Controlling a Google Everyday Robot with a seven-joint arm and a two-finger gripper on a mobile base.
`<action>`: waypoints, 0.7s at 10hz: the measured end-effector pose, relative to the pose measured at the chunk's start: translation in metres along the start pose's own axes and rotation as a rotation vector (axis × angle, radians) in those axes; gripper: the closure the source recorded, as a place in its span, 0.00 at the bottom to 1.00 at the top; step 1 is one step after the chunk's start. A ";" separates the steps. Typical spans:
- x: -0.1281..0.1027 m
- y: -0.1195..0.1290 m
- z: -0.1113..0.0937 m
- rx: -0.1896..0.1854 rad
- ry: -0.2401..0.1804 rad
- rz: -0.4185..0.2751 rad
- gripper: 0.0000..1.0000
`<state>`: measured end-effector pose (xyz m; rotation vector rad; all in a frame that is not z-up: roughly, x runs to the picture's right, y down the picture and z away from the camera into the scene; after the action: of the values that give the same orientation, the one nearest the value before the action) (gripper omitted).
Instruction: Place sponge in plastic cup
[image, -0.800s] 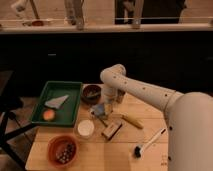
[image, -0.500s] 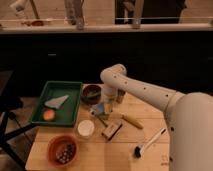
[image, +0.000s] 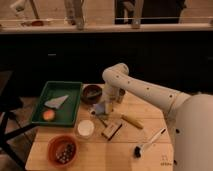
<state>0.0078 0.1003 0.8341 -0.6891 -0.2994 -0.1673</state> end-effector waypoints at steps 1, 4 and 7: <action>0.001 0.000 -0.001 0.004 -0.018 0.002 1.00; 0.001 0.000 -0.002 0.014 -0.060 0.008 1.00; 0.000 -0.001 -0.001 0.013 -0.078 0.008 1.00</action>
<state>0.0082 0.0990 0.8334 -0.6845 -0.3717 -0.1312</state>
